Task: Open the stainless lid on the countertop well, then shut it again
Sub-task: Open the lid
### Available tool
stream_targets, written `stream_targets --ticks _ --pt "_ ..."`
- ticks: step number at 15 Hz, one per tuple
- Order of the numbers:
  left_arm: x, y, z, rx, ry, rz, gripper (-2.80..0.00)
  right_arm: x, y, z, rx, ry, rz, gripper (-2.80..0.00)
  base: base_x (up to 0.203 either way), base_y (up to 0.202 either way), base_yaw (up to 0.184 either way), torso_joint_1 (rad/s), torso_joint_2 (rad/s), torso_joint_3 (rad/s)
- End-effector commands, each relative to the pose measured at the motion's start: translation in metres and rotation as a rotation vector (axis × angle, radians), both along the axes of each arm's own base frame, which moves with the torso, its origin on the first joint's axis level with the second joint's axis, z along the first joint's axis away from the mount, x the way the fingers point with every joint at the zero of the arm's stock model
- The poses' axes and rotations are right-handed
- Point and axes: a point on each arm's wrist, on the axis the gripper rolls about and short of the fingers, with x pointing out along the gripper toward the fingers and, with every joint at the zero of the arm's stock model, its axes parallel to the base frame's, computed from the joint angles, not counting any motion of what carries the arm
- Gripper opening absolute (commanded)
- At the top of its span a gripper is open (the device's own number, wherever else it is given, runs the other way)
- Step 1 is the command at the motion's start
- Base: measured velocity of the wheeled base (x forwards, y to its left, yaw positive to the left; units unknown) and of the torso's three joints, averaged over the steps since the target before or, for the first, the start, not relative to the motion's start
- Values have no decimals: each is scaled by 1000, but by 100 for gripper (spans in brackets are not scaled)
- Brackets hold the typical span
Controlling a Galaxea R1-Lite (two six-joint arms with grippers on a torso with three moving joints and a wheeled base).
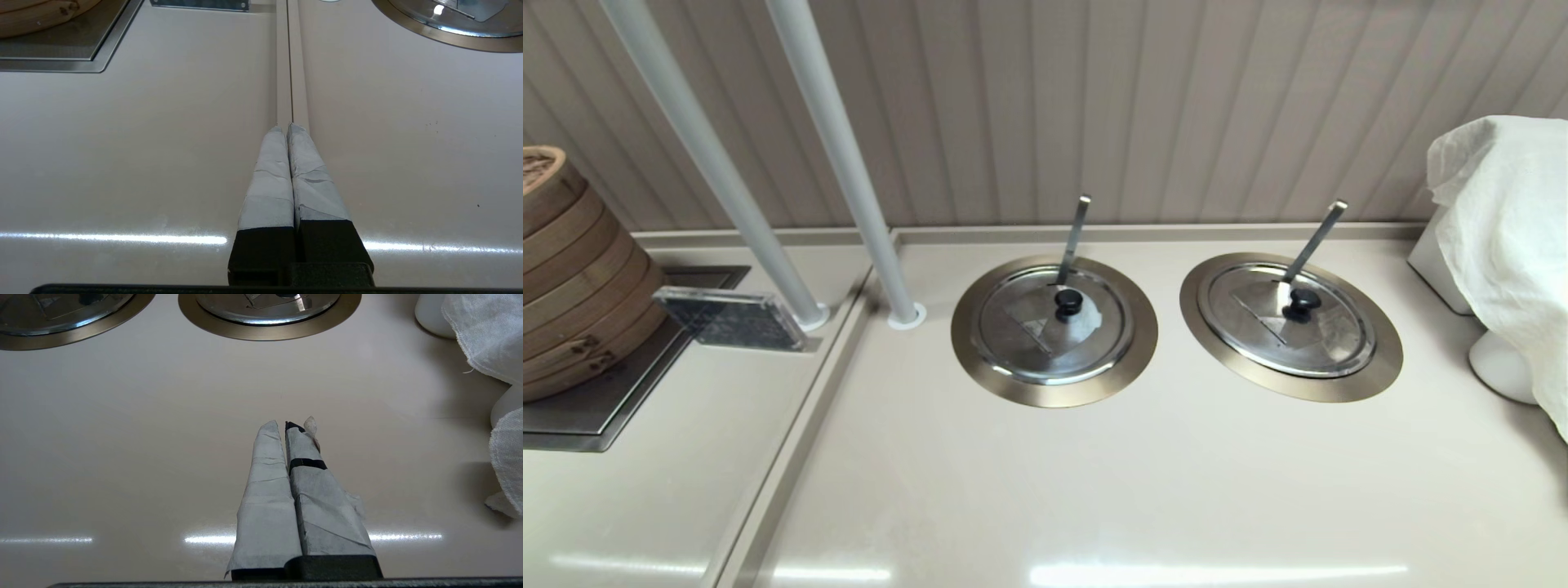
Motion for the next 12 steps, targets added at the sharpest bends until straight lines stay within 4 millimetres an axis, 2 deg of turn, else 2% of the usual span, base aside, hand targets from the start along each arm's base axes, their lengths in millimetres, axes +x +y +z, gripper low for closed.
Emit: stream_targets --ticks 1,6,10,12 --pt "0 0 0 0 0 1 -280 0 0 0 -1 0 1 -280 0 0 0 0 0 0" --pt "0 0 0 0 0 1 -280 0 0 3 -2 -26 -5 -280 0 0 0 0 0 0" --pt "0 0 0 0 0 1 -280 -11 -1 37 -4 -142 -42 -280 0 0 0 0 0 0" --pt "0 0 0 0 0 1 -280 -16 -1 72 -9 -153 -40 -280 0 0 0 0 0 0"
